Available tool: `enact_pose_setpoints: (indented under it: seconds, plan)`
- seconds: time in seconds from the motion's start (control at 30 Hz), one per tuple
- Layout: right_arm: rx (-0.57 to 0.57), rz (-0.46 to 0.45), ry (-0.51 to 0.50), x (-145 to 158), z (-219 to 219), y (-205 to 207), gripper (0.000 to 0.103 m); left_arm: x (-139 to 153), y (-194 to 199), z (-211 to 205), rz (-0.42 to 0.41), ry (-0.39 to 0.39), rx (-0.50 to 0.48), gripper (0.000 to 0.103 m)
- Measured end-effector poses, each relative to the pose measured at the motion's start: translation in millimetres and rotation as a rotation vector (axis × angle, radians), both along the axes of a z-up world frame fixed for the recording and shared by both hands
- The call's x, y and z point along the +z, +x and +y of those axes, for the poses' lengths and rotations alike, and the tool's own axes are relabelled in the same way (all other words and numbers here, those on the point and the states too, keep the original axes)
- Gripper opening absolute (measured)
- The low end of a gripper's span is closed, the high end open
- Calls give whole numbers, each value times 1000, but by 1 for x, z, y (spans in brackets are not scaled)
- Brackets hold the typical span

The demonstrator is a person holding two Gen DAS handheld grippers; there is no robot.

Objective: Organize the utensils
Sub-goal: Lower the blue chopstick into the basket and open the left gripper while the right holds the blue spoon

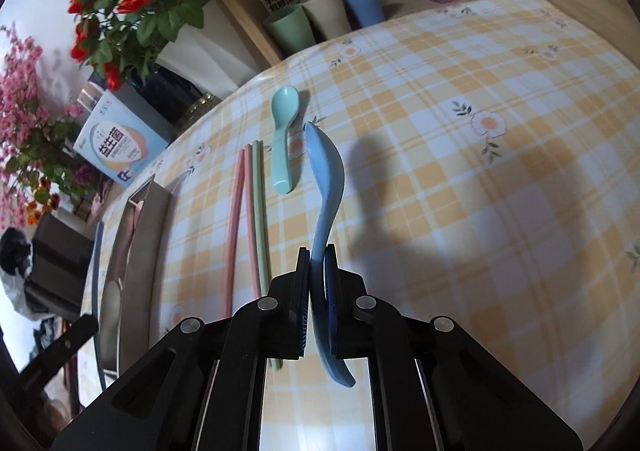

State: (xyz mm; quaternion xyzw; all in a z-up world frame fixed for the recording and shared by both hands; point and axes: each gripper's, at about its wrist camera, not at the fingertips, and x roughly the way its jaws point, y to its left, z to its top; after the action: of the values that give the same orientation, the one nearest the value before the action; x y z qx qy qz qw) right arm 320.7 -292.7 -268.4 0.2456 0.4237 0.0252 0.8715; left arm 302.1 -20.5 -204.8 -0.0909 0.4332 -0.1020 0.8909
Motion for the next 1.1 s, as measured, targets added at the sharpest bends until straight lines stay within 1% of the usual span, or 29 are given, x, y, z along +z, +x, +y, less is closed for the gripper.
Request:
enact_pose_setpoints:
  seconds: [0.1,0.2,0.27,0.33,0.47,0.57,0.7,0.83,0.93,1.1]
  plan:
    - [6,-33,5,11,-2,-6,7,9,6,9,-7,-38,-7,6]
    - [-8,-70,10,23,-10,-9,7,21,15,19,-14,-46,-10,6]
    - [-23,-93,16,30,-15,-10,7,29,23,32,-13,-40,20,6]
    - [-34,-108,31,35,-22,-11,7,34,31,47,-8,-67,44,6]
    - [-50,-117,32,39,-31,-14,7,38,47,66,1,-61,73,6]
    - [-72,-120,33,40,-40,-16,7,38,58,71,0,-61,67,6]
    - [-94,-116,32,39,-49,-19,7,27,74,69,24,-65,55,6]
    - [-108,-107,17,38,-54,-19,7,1,95,69,114,-94,61,6]
    - [-115,-110,9,40,-57,-19,7,-13,102,69,150,-100,79,6]
    - [-121,-103,3,38,-59,-18,7,-31,106,65,187,-99,73,6]
